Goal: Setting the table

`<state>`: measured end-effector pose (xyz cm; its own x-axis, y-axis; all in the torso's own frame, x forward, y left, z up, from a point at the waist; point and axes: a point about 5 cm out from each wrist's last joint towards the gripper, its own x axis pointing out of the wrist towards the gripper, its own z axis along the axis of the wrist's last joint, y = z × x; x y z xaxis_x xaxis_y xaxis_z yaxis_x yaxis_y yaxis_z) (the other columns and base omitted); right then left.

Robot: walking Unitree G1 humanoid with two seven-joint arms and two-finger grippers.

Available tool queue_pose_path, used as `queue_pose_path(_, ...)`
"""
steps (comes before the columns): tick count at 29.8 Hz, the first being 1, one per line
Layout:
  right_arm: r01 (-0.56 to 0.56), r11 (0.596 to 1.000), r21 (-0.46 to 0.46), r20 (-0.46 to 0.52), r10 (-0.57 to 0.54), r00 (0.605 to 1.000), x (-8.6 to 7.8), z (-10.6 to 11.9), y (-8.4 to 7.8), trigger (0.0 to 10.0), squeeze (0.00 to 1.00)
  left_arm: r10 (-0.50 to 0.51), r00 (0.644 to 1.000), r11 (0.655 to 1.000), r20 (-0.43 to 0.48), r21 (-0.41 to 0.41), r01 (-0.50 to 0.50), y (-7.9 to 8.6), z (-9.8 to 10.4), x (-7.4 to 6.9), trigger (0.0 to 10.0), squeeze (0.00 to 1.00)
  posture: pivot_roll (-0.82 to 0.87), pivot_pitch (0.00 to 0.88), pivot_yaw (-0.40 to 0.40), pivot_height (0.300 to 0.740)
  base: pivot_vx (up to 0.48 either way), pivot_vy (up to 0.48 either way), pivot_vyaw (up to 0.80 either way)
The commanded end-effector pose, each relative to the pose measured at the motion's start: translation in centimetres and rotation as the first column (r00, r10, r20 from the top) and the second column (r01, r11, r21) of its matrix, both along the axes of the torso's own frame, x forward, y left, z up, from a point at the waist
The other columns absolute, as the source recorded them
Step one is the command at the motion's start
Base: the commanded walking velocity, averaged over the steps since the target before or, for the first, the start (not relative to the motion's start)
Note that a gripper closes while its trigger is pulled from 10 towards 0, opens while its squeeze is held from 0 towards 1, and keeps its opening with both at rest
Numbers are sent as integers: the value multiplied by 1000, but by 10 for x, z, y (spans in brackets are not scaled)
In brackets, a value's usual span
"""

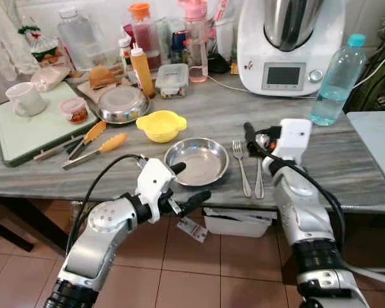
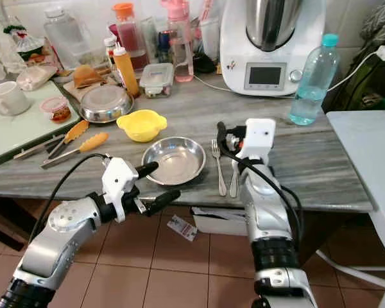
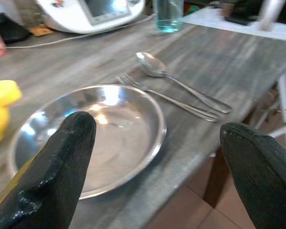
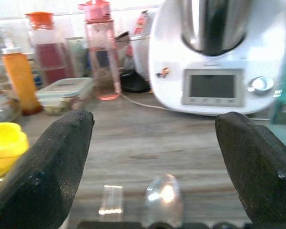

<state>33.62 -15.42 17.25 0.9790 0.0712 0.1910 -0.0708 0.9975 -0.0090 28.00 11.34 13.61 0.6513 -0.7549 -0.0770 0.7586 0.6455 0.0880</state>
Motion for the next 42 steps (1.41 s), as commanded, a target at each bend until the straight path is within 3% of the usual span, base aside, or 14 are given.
queue_pose_path(1, 9, 1000, -19, 26, -8, 1000, -9, 4, 0, 10000, 1000, 73, 997, 997, 33, 3, -74, 10, 1, 2, 10000, 0, -65, 14, 91, 740, 0, 0, 0)
queue_pose_path(5, 47, 997, -58, 35, -45, 998, -29, 3, -10, 10000, 1000, 255, 958, 967, 131, -58, -249, 22, 9, 10, 10000, 0, -68, 9, 88, 740, 0, 0, 0)
queue_pose_path(8, 64, 993, -98, 34, -61, 998, -43, 2, -16, 10000, 1000, 327, 936, 944, 131, -92, -317, 27, 11, 13, 10000, 0, -75, 5, 82, 740, 0, 0, 0)
queue_pose_path(12, 90, 990, -108, -10, -92, 996, -61, -10, -24, 10000, 1000, 373, 918, 927, 132, -92, -364, 34, 8, 12, 10000, 0, -79, 0, 76, 740, 0, 0, 0)
queue_pose_path(14, 97, 987, -128, -44, -104, 994, -71, -20, -27, 10000, 1000, 443, 886, 897, 138, -76, -436, 42, 2, 9, 10000, 0, -83, 0, 73, 740, 0, 0, 0)
queue_pose_path(20, 114, 985, -129, -77, -125, 989, -83, -29, -30, 10000, 1000, 529, 838, 848, 136, -40, -529, 52, -11, 6, 10000, 0, -91, 0, 71, 740, 0, 0, 0)
queue_pose_path(24, 119, 984, -130, -119, -134, 984, -93, -38, -26, 10000, 1000, 629, 768, 775, 124, -30, -631, 62, -25, 0, 10000, 0, -108, 0, 64, 740, 0, 0, 0)
queue_pose_path(25, 119, 984, -130, -119, -134, 984, -93, -38, -26, 10000, 1000, 629, 768, 775, 124, -30, -631, 62, -25, 0, 10000, 0, -108, 0, 64, 740, 0, 0, 0)
queue_pose_path(26, 108, 986, -129, -124, -124, 985, -94, -38, -24, 10000, 922, 653, 745, 756, 134, -47, -653, 63, -24, -1, 10000, 0, -110, 0, 60, 740, 0, 0, 0)
queue_pose_path(27, 103, 986, -128, -130, -120, 984, -95, -39, -23, 10000, 686, 664, 736, 746, 134, -54, -664, 64, -24, -1, 10000, 0, -110, 0, 59, 740, 0, 0, 0)
queue_pose_path(28, 98, 987, -125, -137, -115, 984, -95, -39, -23, 10000, 227, 673, 728, 739, 134, -59, -672, 64, -23, -1, 10000, 0, -109, 0, 58, 740, 0, 0, 0)
queue_pose_path(29, 97, 987, -128, -136, -114, 984, -95, -39, -22, 10000, 0, 674, 726, 737, 134, -60, -673, 64, -23, -1, 10000, 0, -109, 0, 56, 740, 0, 0, -725)
queue_pose_path(38, 68, 988, -137, -153, -89, 984, -94, -40, -23, 10000, 0, 679, 723, 732, 129, -53, -679, 56, -26, -2, 10000, 0, -104, 0, 39, 740, 0, 0, -752)
queue_pose_path(42, 54, 988, -143, -162, -77, 984, -94, -41, -20, 10000, 0, 682, 721, 729, 125, -40, -683, 55, -28, -3, 10000, 0, -99, 0, 39, 740, 0, 0, 0)
